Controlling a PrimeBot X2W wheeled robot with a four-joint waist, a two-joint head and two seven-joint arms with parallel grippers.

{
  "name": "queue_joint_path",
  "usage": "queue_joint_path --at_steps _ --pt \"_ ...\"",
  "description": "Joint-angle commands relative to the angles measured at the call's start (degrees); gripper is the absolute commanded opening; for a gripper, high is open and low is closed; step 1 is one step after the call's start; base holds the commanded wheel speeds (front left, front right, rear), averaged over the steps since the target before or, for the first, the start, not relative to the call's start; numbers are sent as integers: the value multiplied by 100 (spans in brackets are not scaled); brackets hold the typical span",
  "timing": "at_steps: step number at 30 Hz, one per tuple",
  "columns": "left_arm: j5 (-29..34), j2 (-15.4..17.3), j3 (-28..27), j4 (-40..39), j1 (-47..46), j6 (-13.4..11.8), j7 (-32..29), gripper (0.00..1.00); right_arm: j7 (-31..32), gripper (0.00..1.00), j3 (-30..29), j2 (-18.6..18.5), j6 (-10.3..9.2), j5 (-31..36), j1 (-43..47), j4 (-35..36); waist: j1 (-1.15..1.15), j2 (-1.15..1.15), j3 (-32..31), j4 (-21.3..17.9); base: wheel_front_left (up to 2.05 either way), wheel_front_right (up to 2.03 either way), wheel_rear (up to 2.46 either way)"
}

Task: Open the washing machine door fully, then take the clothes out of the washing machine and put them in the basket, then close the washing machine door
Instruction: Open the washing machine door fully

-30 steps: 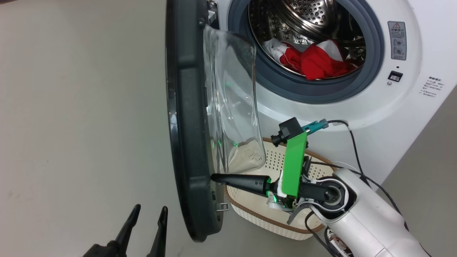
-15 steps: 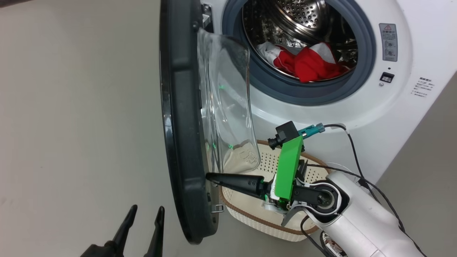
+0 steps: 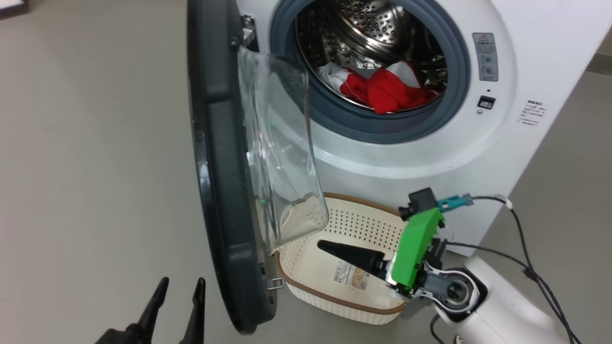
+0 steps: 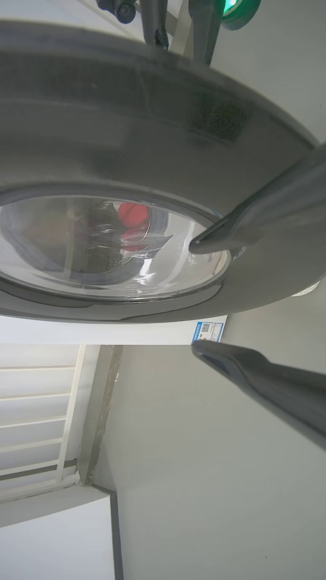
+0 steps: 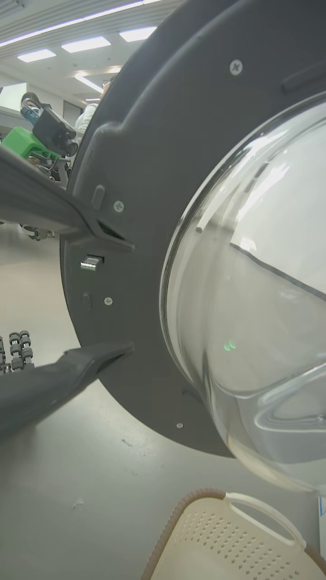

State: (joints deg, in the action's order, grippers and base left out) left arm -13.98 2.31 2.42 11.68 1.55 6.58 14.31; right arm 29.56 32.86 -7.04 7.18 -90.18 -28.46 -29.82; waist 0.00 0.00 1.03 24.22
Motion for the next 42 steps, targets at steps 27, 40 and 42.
queue_joint_path --at_steps 27,40,42 --pt "109 57 -582 -46 67 73 69 100 -2801 100 590 -984 31 1788 801 104 0 0 -133 -497 0 0 0" --pt "80 56 -630 -11 38 81 69 100 -4388 100 1179 -1259 31 2578 876 -222 0 0 -96 -516 0 0 0" --pt "81 56 -640 -7 39 82 69 100 -4435 100 1183 -1284 31 2792 885 -319 0 0 -95 -515 0 0 0"
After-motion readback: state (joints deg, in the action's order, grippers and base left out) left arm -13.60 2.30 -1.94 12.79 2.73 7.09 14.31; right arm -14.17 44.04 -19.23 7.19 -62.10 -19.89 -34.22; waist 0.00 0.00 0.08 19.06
